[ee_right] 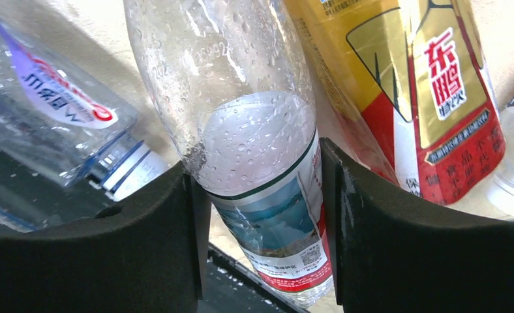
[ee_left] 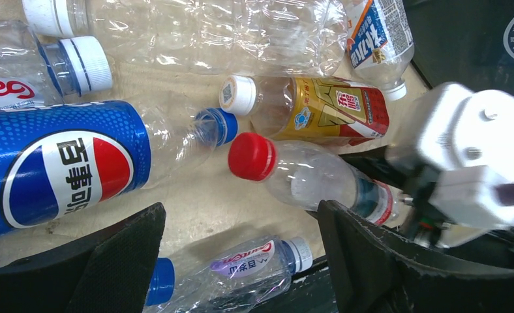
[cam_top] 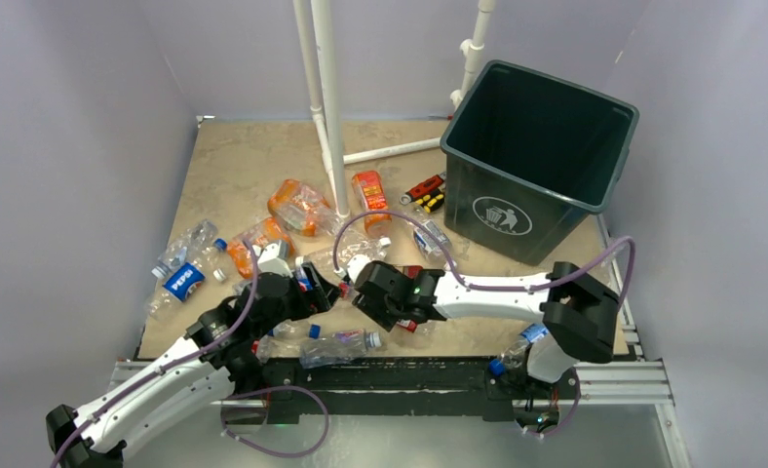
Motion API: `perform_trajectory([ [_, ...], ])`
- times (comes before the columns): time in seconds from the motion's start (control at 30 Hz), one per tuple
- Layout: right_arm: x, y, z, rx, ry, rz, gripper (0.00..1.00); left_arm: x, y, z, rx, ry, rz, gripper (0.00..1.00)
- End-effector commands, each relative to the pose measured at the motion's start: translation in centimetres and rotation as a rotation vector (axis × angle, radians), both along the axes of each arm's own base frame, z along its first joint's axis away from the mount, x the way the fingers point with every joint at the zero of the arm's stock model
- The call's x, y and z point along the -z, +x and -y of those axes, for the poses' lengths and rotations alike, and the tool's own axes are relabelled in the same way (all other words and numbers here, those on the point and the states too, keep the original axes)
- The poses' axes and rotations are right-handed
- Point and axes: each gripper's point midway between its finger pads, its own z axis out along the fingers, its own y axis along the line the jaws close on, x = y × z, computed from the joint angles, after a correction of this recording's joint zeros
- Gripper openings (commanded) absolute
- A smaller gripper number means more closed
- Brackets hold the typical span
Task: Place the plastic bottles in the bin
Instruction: Pick up the plastic bottle at the center of the board.
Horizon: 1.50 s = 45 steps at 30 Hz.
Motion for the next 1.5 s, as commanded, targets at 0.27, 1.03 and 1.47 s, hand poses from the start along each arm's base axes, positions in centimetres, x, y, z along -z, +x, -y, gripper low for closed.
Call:
perform_trajectory([
  [0.27,-9.1,-1.7,-0.4,0.013,0.293,-0.011,0.48,-5.3,1.7,0.6,-0.029,-0.062,0.111,0.86],
  [1.03,-35.4,-5.4,0.4,-0.120,1.571,0.081,0.49,-25.8,-3.8,6.7,0.526,-0.460,0.786,0.96],
  [1.47,-38.0,-5.7,1.5,-0.114,1.836,0.032,0.49,-26.4,-7.3,8.0,0.737,-0.570,0.869,0.96],
])
